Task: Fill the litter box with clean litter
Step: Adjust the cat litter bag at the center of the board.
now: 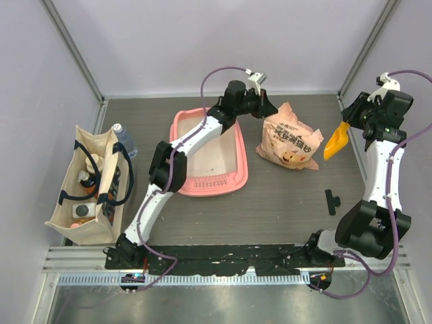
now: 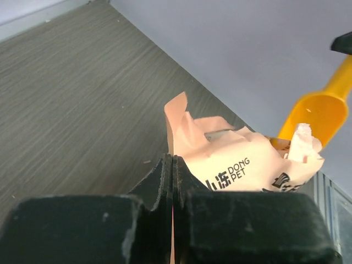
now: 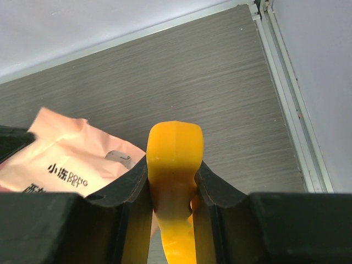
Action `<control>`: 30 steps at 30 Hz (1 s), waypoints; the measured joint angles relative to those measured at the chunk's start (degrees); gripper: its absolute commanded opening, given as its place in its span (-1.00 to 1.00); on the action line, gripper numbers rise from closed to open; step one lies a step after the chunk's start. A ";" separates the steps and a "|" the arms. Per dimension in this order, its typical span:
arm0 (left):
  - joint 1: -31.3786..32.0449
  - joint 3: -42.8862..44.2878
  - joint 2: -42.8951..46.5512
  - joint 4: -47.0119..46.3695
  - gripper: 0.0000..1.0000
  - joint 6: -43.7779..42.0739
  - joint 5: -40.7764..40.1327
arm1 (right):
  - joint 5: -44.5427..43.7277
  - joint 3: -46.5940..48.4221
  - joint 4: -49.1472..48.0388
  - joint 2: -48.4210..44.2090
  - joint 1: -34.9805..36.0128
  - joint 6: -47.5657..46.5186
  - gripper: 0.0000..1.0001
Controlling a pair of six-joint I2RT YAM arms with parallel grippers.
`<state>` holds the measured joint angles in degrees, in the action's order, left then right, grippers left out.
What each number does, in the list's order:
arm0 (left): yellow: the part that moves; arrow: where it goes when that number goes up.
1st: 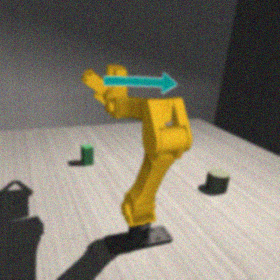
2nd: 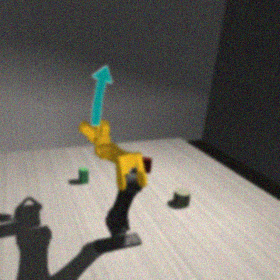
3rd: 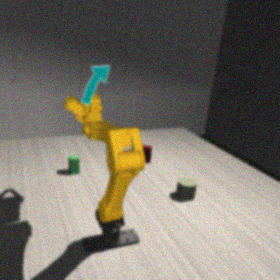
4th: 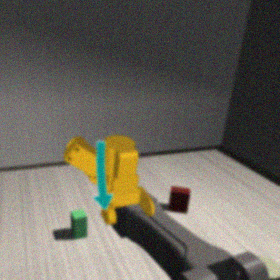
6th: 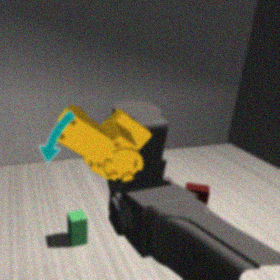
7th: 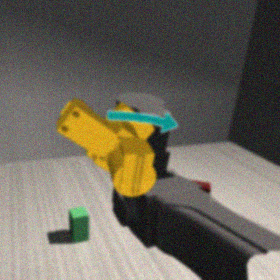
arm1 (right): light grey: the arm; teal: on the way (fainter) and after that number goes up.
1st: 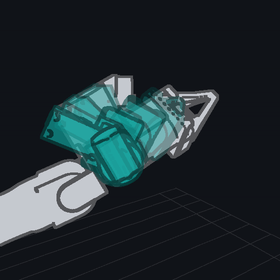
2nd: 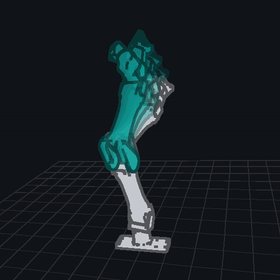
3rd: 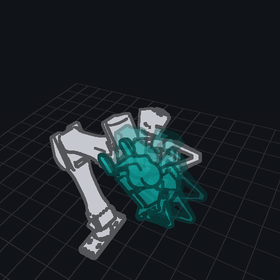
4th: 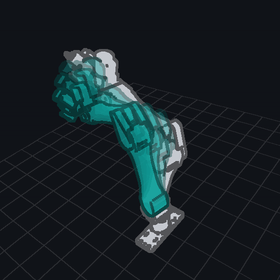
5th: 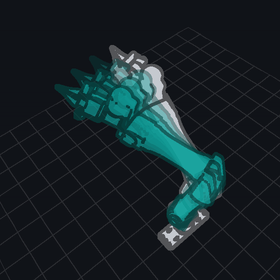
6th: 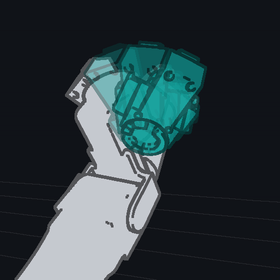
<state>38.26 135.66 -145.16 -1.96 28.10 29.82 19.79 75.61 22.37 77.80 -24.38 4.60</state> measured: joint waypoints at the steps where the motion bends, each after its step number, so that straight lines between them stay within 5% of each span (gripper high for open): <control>1: -0.02 -1.66 1.22 -0.09 -1.00 0.15 0.20 | -0.02 -0.13 0.02 0.13 0.00 -0.02 -0.97; 7: 0.00 -18.05 16.06 -4.52 -1.00 1.07 0.11 | -1.01 -1.49 -0.61 0.50 -0.55 0.63 -0.98; 17: 0.46 -26.84 27.56 -9.01 -1.00 0.35 -1.07 | 2.12 -3.28 -3.04 2.99 -0.59 6.34 -0.98; 18: 0.46 -26.88 27.61 -8.98 -0.87 -0.13 -1.09 | 2.47 -3.61 -3.04 3.15 -0.59 7.17 -0.98; 19: 0.46 -26.88 27.61 -8.90 -0.20 -0.63 -1.09 | 2.69 -3.78 -3.10 3.30 -0.61 7.87 -0.98; 21: 0.46 -26.84 27.58 -7.82 0.25 -2.60 -1.05 | 2.84 -3.98 -3.19 3.52 -0.61 8.85 -0.98; 22: 0.46 -26.56 27.58 -6.86 0.63 -3.50 -1.07 | 2.86 -4.02 -3.34 3.63 -0.61 9.16 -0.97; 24: 0.33 -25.11 27.04 -4.68 0.76 -5.88 -0.83 | 2.91 -4.15 -3.58 3.63 -0.61 9.49 -0.98; 30: -0.09 -8.20 16.70 -0.98 0.68 -8.74 2.49 | 3.80 -4.85 -4.17 3.63 -0.61 9.92 -0.98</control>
<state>38.17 127.46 -128.46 -2.94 19.35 32.32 23.59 70.76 18.20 81.43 -24.99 14.52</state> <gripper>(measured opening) 0.865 0.342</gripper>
